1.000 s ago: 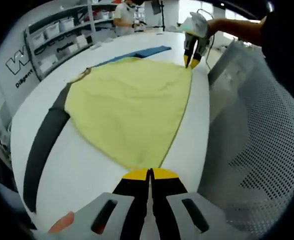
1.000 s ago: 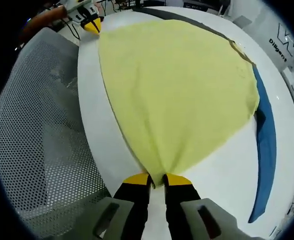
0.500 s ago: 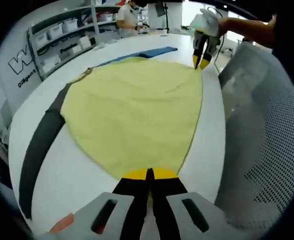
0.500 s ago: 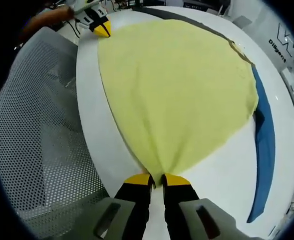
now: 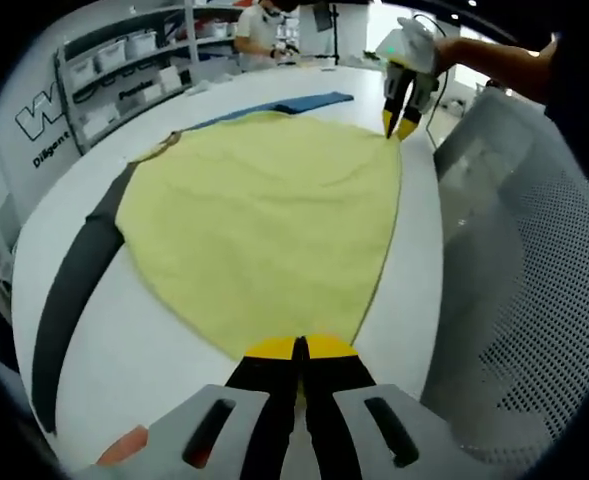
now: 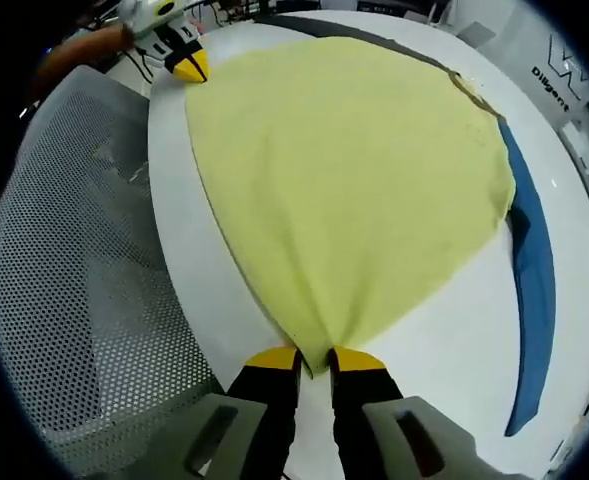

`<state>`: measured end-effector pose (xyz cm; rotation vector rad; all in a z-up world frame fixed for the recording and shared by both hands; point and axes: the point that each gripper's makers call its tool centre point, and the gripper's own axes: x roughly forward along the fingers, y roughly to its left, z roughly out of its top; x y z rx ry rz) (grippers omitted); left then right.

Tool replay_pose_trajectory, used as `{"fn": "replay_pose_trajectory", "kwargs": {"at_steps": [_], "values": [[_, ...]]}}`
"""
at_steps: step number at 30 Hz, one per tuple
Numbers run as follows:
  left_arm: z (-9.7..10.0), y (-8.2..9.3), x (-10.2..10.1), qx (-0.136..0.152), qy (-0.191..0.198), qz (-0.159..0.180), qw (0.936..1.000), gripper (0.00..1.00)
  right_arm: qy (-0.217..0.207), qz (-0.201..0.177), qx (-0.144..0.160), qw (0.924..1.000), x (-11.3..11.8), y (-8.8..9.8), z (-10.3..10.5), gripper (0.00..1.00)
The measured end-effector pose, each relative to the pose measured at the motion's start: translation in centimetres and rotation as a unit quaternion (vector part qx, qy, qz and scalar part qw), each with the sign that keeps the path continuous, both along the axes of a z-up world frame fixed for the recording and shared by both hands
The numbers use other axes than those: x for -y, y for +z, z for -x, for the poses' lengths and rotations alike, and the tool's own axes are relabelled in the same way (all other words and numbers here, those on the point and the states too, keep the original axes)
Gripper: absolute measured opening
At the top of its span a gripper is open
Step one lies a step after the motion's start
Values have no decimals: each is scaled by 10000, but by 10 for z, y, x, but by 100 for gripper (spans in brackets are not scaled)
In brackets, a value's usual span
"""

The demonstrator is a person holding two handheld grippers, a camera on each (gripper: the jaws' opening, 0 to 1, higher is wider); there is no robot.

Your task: Fold the garment on the visible template until the final outline fits inside the template.

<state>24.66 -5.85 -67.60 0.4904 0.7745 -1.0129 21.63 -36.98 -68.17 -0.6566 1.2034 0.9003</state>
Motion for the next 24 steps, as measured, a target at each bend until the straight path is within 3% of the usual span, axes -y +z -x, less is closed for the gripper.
{"fn": "replay_pose_trajectory", "kwargs": {"at_steps": [2, 10, 16, 19, 24], "values": [[-1, 4, 2, 12, 60, 116, 9999, 0, -146, -201, -37, 9997, -3, 6, 0, 10], [-13, 34, 8, 176, 368, 642, 9971, 2, -292, -341, 255, 9987, -1, 29, -9, 11], [-32, 62, 15, 467, 779, 1133, 9894, 6, -388, -465, 493, 9970, -7, 33, -16, 11], [-43, 77, 20, 585, 1069, 1431, 9822, 8, -473, -574, 583, 9955, -11, 33, -19, 11], [-45, 114, 40, 631, 1393, 2346, 9600, 17, -631, -744, 777, 9922, -15, 37, -23, 11]]}}
